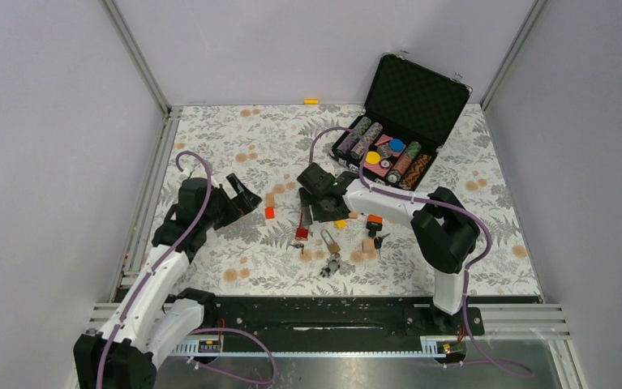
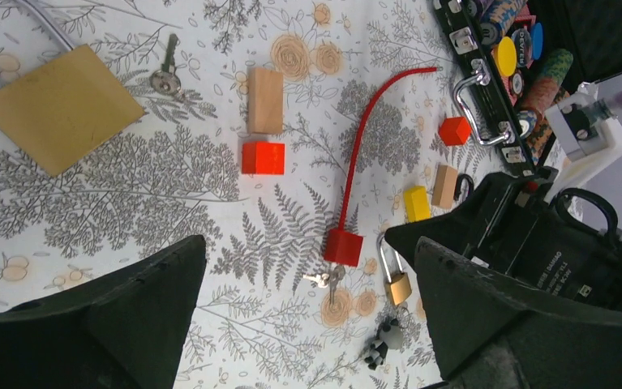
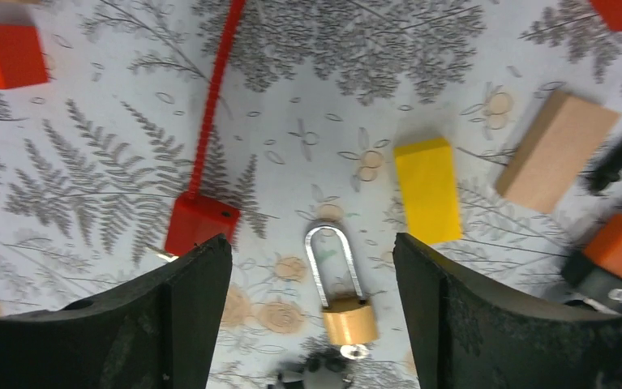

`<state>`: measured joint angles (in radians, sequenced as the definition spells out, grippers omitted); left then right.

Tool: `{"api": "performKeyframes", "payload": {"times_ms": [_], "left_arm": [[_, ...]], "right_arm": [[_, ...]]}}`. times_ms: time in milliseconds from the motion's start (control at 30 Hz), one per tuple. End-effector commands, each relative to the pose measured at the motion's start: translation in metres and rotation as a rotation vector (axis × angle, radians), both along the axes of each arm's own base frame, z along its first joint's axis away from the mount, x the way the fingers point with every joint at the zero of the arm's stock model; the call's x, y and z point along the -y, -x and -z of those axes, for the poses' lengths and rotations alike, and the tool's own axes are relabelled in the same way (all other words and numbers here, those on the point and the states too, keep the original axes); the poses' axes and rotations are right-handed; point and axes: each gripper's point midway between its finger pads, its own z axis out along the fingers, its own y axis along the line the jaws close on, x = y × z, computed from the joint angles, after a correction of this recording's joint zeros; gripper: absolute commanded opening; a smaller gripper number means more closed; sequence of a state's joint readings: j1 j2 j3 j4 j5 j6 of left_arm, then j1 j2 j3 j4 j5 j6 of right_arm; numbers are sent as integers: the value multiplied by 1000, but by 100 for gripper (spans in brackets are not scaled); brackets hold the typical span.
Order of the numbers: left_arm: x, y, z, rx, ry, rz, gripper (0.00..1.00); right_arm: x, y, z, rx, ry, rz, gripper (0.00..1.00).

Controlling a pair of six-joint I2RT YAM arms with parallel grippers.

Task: Lock with the key
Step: Pick up the lock from the center of the board.

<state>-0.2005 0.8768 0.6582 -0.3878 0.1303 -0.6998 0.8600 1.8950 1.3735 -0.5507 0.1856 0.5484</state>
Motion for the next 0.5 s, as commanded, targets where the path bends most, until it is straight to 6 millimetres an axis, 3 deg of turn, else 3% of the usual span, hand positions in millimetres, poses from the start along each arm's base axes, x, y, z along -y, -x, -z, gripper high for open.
{"api": "performKeyframes", "payload": {"times_ms": [0, 200, 467], "left_arm": [[-4, 14, -7, 40, -6, -12, 99], [-18, 28, -26, 98, -37, -54, 99], [-29, 41, -38, 123, -83, -71, 99]], "right_arm": [[-43, 0, -22, 59, -182, 113, 80], [-64, 1, -4, 44, -160, 268, 75], [-69, 7, 27, 17, -75, 366, 64]]}}
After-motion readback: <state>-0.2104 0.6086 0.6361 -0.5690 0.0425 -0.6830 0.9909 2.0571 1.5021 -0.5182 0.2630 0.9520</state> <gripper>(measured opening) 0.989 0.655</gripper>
